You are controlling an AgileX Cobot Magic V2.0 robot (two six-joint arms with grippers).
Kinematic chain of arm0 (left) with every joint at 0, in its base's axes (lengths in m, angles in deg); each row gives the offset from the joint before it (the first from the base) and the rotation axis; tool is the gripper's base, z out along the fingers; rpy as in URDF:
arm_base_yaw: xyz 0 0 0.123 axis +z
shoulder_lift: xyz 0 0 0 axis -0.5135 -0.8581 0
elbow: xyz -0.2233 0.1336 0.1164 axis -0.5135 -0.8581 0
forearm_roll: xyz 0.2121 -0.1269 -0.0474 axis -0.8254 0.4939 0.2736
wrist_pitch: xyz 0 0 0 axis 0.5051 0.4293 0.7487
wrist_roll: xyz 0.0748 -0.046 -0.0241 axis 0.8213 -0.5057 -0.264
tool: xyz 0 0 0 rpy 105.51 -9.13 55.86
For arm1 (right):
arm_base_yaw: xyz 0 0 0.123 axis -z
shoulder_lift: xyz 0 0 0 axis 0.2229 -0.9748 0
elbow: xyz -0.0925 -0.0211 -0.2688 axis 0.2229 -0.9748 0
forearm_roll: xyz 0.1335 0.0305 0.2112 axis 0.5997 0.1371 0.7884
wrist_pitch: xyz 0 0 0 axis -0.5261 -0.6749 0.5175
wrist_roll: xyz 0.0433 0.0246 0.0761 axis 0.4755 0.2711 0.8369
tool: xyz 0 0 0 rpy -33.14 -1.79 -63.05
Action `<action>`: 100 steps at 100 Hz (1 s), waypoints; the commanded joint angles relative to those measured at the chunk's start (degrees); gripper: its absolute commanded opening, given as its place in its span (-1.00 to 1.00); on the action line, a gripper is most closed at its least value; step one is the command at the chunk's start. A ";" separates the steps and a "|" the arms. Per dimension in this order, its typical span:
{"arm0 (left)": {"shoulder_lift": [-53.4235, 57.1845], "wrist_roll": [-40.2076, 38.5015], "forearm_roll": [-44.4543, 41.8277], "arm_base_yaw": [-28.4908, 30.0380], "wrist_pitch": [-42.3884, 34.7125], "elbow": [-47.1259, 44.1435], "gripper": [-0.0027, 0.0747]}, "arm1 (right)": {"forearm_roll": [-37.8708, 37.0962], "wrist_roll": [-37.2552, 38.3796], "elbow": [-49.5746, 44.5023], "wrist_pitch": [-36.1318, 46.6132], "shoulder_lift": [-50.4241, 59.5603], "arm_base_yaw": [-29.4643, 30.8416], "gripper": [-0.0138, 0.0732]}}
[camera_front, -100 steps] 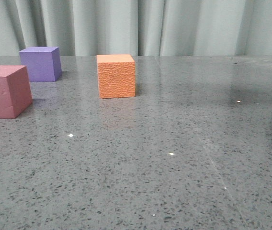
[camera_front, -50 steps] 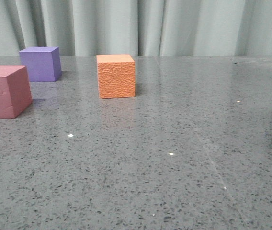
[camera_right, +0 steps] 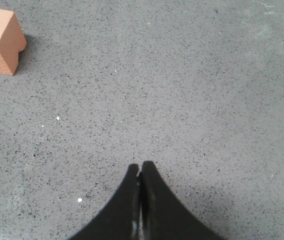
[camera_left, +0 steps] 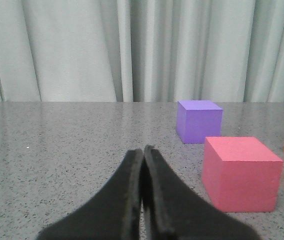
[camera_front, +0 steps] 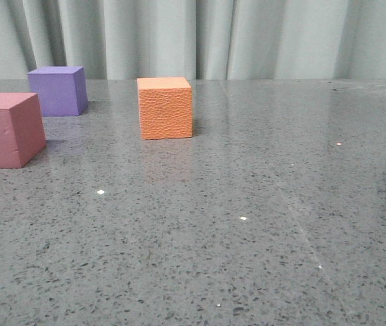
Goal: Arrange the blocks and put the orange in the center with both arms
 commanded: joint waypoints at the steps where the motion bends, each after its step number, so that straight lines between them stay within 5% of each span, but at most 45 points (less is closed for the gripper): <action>1: 1.97 0.02 0.53 0.06 -4.70 -3.28 -0.98 | -4.07 -0.10 1.13 2.66 0.70 0.04 -0.84; 28: 1.97 0.02 0.53 0.06 -4.70 -3.28 -0.98 | -7.43 0.81 -9.21 11.64 9.80 3.16 -0.84; 66: 1.97 0.02 0.53 0.06 -4.70 -3.28 -0.98 | 11.50 -5.01 -38.56 37.30 35.22 23.34 -0.84; 81: 1.97 0.02 0.53 0.06 -4.70 -3.28 -0.98 | 23.03 -15.65 -46.69 40.67 42.37 28.00 -0.84; 100: 1.97 0.02 0.53 0.06 -4.70 -3.28 -0.98 | 23.62 -17.06 -53.09 45.84 49.02 29.68 -0.84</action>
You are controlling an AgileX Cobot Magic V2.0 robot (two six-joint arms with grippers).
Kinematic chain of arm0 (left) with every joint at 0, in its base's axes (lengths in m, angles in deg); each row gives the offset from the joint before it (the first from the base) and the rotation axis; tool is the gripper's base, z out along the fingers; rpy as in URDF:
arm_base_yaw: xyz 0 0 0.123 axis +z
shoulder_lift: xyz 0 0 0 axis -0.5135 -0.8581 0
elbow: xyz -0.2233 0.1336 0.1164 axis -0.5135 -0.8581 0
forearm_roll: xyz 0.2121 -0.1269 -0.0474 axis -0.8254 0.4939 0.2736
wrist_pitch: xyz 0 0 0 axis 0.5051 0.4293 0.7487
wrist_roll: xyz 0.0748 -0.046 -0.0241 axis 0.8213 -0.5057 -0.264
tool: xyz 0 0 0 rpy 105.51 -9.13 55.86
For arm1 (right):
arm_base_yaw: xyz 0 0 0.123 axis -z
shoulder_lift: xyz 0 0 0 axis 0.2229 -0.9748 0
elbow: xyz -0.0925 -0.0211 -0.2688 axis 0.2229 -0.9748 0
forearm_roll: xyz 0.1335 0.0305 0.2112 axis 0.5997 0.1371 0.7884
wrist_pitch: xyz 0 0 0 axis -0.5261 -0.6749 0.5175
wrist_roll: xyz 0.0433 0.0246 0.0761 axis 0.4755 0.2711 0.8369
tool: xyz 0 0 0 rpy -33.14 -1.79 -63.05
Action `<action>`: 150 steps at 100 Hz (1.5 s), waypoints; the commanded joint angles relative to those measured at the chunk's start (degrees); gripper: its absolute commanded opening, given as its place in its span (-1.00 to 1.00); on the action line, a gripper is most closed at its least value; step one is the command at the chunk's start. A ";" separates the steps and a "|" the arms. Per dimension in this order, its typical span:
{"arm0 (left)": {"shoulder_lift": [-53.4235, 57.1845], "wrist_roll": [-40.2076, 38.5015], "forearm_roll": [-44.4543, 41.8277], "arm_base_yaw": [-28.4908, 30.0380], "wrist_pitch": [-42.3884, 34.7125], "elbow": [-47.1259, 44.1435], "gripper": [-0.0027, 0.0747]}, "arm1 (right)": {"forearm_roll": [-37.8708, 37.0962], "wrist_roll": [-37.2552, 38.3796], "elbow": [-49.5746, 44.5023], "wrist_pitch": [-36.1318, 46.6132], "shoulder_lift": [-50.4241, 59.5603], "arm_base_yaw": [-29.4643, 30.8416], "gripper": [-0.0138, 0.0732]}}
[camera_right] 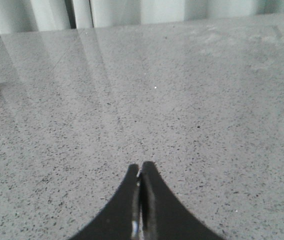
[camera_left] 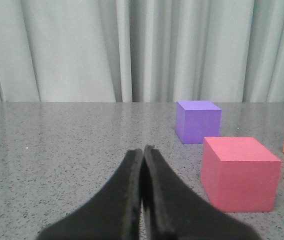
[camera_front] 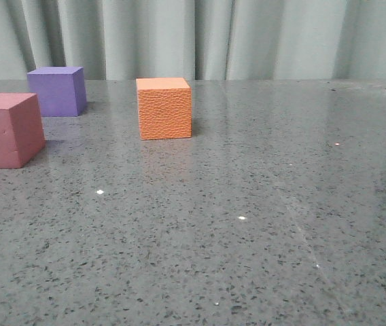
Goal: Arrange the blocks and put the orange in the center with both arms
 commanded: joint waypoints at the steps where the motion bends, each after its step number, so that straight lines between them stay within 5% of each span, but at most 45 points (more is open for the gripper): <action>1: 1.97 0.02 0.53 0.06 -4.70 -3.28 -0.98 | 0.60 -1.27 -0.92 7.91 2.12 0.50 -0.84; 38: 1.97 0.02 0.53 0.06 -4.70 -3.28 -0.98 | 0.65 -2.49 -6.53 17.59 5.06 0.50 -0.84; 136: 1.97 0.02 0.53 0.06 -4.88 -3.28 -0.98 | 0.65 -2.59 -6.53 17.52 5.06 0.50 -0.84; 150: 1.97 -0.10 1.31 0.06 -11.61 -3.17 -0.98 | 0.65 -2.59 -6.53 17.52 5.06 0.50 -0.84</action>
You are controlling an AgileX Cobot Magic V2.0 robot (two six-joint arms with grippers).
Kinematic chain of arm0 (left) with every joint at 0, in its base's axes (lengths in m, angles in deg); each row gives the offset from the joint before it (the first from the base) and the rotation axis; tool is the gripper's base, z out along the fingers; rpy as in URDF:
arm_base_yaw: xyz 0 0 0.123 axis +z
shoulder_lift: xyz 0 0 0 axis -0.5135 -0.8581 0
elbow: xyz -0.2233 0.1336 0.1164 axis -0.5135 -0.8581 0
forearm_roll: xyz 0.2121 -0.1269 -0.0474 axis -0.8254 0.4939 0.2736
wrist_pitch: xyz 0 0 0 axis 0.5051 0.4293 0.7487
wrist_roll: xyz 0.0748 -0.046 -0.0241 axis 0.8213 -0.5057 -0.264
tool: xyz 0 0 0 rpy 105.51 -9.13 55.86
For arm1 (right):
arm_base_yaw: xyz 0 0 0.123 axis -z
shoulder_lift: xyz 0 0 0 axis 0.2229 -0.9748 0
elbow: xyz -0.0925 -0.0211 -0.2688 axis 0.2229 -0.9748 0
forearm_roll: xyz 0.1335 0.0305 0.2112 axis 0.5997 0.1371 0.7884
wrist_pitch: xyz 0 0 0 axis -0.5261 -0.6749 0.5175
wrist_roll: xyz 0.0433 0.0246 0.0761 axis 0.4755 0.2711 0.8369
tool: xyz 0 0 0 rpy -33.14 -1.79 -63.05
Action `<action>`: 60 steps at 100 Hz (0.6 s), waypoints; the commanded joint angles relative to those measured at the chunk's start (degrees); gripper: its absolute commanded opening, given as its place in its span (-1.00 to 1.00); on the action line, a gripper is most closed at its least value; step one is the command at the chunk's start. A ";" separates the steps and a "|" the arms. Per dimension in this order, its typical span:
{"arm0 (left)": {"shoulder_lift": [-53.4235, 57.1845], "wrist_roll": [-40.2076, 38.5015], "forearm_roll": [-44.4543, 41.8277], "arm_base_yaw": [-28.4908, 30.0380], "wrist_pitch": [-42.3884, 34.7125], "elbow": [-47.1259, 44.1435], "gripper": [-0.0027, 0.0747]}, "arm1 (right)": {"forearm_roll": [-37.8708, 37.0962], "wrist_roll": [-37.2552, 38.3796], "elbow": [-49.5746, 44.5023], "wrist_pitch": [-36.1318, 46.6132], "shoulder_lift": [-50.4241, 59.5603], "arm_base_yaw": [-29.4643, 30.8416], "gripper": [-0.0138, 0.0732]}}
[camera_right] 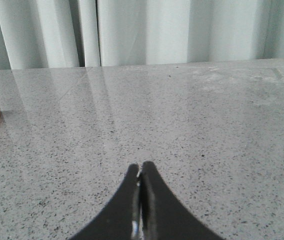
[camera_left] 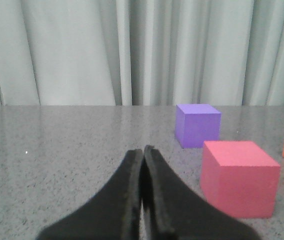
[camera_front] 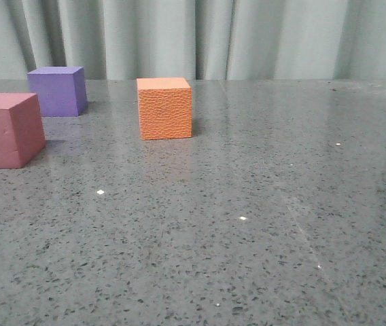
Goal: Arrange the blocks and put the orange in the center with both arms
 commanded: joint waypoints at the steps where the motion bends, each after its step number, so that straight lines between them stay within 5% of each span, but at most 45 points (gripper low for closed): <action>1: 1.97 -0.11 1.37 0.06 -10.69 -3.17 -0.98 | 0.05 -0.72 0.79 5.12 1.43 0.39 -0.84; 16: 1.62 -0.11 5.49 0.06 -9.76 0.27 -0.98 | 0.05 -0.72 0.79 5.12 1.43 0.39 -0.84; 60: -19.61 -0.01 10.30 0.06 31.65 38.16 -0.98 | 0.05 -0.72 0.79 5.12 1.43 0.39 -0.84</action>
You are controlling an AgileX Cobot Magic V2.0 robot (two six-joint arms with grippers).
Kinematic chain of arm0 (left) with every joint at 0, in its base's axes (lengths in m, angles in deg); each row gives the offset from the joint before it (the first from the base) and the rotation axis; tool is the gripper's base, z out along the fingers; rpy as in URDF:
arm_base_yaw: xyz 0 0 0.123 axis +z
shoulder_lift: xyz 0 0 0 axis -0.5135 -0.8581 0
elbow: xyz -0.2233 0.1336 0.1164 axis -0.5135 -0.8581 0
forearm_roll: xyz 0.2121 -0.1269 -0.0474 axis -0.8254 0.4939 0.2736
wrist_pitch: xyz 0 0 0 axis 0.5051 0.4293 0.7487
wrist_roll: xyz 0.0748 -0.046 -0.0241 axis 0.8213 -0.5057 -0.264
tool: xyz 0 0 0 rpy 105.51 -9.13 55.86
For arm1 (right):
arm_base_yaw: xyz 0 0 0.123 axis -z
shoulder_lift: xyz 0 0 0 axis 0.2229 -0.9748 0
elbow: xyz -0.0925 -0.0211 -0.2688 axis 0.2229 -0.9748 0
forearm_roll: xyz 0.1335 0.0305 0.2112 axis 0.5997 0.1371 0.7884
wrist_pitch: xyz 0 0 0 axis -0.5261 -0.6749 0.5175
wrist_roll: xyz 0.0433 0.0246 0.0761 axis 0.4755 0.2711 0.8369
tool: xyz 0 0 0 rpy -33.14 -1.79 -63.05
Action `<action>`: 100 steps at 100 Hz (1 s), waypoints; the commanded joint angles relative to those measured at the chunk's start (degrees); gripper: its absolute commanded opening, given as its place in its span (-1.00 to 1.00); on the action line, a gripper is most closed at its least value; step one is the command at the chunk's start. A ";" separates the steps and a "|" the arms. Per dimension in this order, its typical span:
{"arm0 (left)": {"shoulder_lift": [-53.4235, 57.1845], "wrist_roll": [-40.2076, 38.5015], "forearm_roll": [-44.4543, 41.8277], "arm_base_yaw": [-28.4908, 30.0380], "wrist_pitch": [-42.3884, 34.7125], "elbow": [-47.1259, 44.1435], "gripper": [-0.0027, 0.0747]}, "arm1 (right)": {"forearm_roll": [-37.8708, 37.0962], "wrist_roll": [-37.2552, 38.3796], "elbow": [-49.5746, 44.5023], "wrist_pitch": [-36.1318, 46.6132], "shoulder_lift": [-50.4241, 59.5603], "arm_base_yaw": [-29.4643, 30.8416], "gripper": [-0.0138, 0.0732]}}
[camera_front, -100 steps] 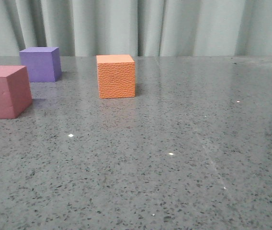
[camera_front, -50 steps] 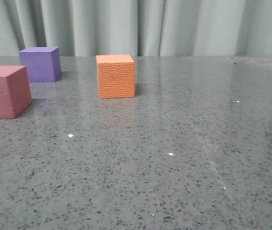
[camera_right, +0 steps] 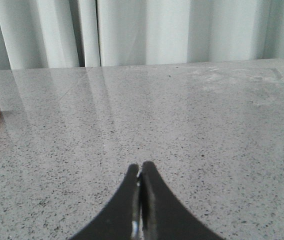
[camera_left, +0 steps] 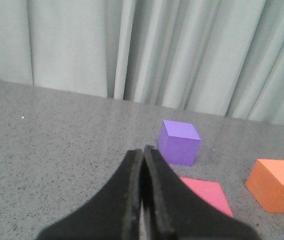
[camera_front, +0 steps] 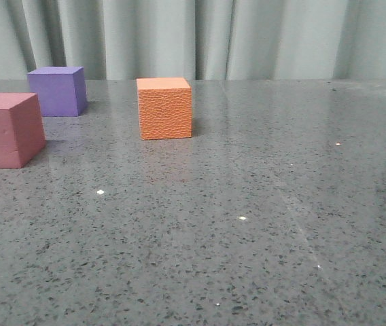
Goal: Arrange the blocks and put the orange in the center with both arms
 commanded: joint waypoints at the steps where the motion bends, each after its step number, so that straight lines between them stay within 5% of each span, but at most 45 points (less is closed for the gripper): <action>1: -7.78 -0.01 0.47 0.06 5.85 10.31 -0.98 | 0.05 -0.70 0.79 5.12 1.43 0.39 -0.84; 25: -20.50 -0.01 -1.70 0.06 14.87 26.70 -0.98 | 0.05 -0.70 0.79 5.12 1.43 0.39 -0.84; 72: -24.06 0.15 -2.14 0.06 15.68 28.51 -0.93 | 0.05 -0.70 0.79 5.12 1.43 0.39 -0.84; 84: -24.06 2.96 -2.14 0.06 15.76 28.51 -0.59 | 0.05 -0.70 0.79 5.12 1.43 0.39 -0.84; 100: -24.06 4.07 -2.14 0.06 16.10 28.51 0.29 | 0.05 -0.70 0.79 5.12 1.43 0.39 -0.84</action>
